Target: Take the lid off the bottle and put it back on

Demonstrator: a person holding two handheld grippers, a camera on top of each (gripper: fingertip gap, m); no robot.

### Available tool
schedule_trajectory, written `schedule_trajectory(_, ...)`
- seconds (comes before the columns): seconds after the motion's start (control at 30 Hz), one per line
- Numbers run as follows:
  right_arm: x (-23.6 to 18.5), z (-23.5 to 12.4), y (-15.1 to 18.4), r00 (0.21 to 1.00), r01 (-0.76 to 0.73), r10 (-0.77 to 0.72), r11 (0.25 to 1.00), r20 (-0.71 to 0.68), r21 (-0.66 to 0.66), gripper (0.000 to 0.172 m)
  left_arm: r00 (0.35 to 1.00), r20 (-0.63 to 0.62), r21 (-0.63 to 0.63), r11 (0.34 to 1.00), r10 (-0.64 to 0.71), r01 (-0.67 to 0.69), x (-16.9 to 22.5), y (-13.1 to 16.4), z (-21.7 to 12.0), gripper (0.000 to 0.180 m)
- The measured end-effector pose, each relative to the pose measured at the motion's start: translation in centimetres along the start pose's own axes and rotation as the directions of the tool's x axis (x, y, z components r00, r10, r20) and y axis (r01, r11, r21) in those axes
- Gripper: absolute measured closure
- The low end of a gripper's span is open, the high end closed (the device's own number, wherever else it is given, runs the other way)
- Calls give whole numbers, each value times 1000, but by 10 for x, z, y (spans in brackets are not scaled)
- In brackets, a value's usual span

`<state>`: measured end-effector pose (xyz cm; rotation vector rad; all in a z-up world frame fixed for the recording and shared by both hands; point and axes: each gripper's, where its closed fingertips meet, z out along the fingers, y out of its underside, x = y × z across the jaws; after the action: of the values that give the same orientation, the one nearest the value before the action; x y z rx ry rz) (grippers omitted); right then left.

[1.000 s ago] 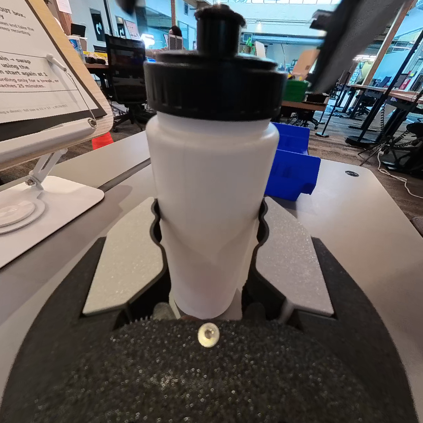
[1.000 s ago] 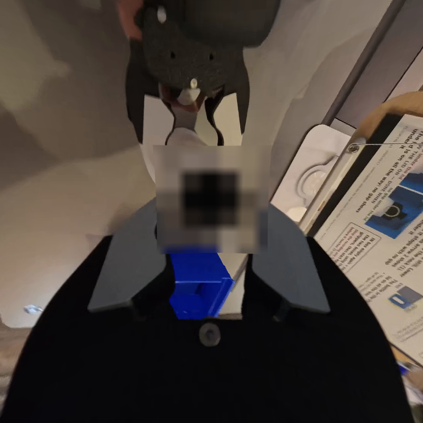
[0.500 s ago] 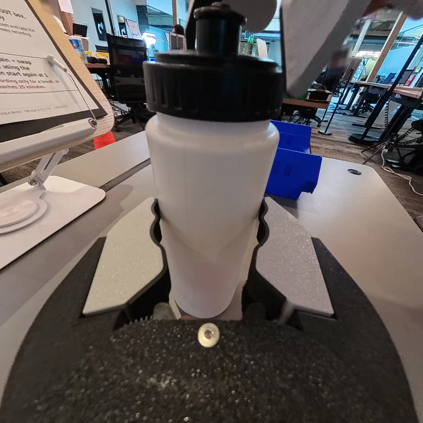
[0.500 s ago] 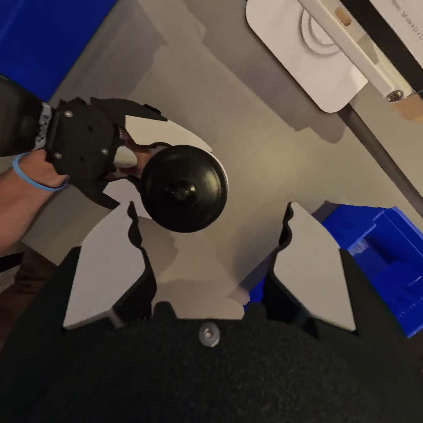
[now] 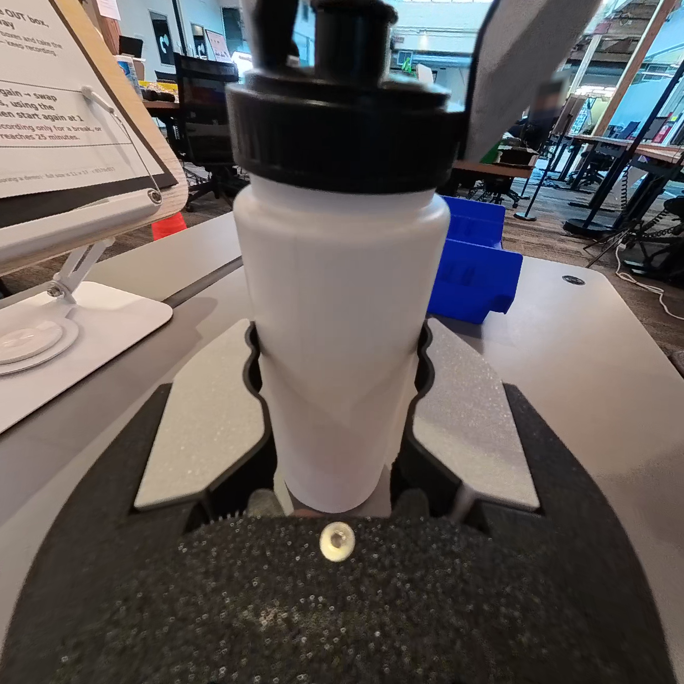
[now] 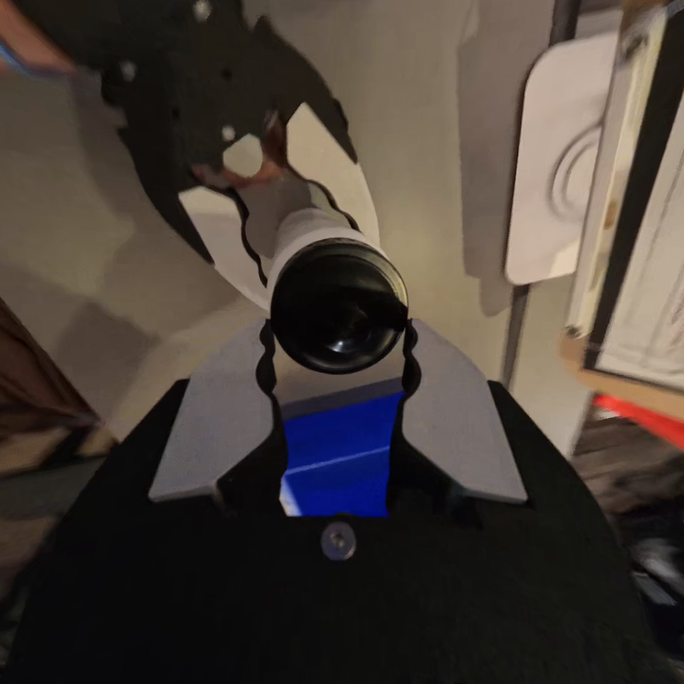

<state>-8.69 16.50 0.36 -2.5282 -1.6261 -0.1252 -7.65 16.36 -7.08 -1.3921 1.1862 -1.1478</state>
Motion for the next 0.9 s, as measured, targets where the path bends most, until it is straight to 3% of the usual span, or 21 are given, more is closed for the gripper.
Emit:
schedule_trajectory(0.17, 1, -2, 2, 895, 430, -438, 898, -81, -98, 110, 1000, 0, 0, 1000, 2, -2, 0, 0, 0, 99)
schedule_trajectory(0.37, -8, -11, -2, 900, 431, -431, 902, -72, -7, 106, 1000, -4, -4, 1000, 3, -3, 1, 0, 0, 99)
schedule_trajectory(0.47, -9, -27, -18, 959, 284, -280, 943, -48, 171, 93, 1000, -2, -6, 1000, 8, -8, 1, 1, 1, 99)
schedule_trajectory(0.53, 6, -34, -26, 999, 46, -44, 966, -12, 254, 75, 1000, -2, -5, 1000, 6, -6, 1, 1, 1, 99)
schedule_trajectory(0.63, 7, -24, -20, 931, -341, 302, 921, 206, 188, 55, 1000, -2, -6, 1000, 6, -6, 1, 1, 0, 99)
schedule_trajectory(0.7, 9, -12, -14, 895, -428, 397, 892, 202, 146, 45, 1000, -2, -8, 1000, 6, -6, 2, 1, 0, 99)
schedule_trajectory(0.83, -2, 10, 2, 846, -521, 508, 852, 162, 45, 52, 1000, -2, -9, 1000, 5, -5, 2, 1, 0, 99)
schedule_trajectory(0.9, -8, 18, 5, 846, -518, 509, 855, 161, 15, 77, 1000, -2, -8, 1000, 4, -4, 2, 1, 0, 99)
